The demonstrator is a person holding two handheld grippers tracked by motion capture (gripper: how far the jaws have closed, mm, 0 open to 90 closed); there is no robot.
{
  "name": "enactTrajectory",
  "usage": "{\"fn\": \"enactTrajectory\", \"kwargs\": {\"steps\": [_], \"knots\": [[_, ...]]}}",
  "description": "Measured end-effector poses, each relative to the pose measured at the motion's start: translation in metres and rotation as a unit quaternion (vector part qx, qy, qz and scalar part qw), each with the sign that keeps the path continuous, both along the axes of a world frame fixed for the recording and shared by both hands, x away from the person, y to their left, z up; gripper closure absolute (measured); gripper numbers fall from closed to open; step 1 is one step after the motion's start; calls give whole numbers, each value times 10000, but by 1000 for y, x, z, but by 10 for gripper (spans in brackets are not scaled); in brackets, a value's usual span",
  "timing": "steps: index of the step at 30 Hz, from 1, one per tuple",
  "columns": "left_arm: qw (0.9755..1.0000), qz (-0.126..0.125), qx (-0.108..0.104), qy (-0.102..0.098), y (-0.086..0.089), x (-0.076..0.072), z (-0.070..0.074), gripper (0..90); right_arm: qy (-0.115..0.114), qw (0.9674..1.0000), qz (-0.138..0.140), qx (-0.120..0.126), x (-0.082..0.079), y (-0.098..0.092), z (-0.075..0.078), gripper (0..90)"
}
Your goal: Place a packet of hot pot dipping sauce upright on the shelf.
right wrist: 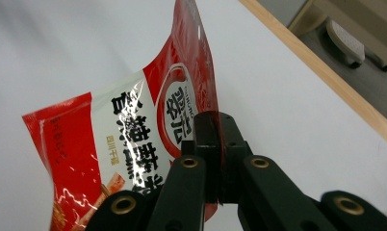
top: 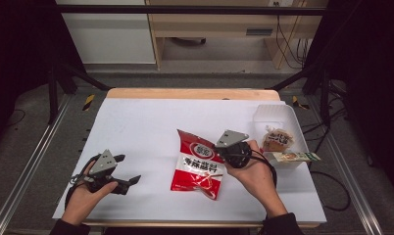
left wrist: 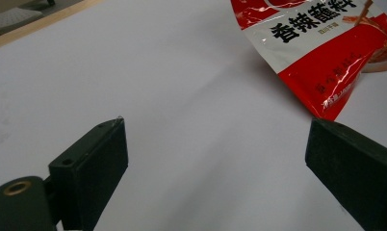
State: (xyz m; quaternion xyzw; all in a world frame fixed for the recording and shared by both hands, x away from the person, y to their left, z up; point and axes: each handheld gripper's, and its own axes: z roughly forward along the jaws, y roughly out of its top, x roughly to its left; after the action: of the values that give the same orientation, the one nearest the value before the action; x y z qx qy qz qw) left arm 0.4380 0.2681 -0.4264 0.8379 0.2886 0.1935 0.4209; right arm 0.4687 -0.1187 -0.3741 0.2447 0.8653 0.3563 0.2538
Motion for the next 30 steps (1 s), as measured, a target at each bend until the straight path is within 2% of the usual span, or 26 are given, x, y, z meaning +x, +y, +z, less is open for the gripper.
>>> {"fn": "enactTrajectory", "kwargs": {"steps": [4,7,12,15,19,20,30], "knots": [[9999,-96,120,15,-10,9,7,77,-77,9998,156,53,4,8,6,900],[9999,-124,109,5,-14,13,12,89,-80,9997,215,72,5,11,8,900],[9994,-299,149,-114,-30,17,29,97,-208,9991,345,161,-1,14,20,900],[9991,-319,180,-191,-36,19,37,106,-253,9987,395,198,-5,15,25,900],[9990,-354,151,-238,-40,21,45,111,-320,9979,512,215,-9,19,32,900],[9990,-365,78,-259,-41,22,50,114,-336,9977,543,212,-10,21,34,900],[9980,-472,94,-409,-47,24,72,148,-488,9955,799,144,-17,36,53,900]]}}
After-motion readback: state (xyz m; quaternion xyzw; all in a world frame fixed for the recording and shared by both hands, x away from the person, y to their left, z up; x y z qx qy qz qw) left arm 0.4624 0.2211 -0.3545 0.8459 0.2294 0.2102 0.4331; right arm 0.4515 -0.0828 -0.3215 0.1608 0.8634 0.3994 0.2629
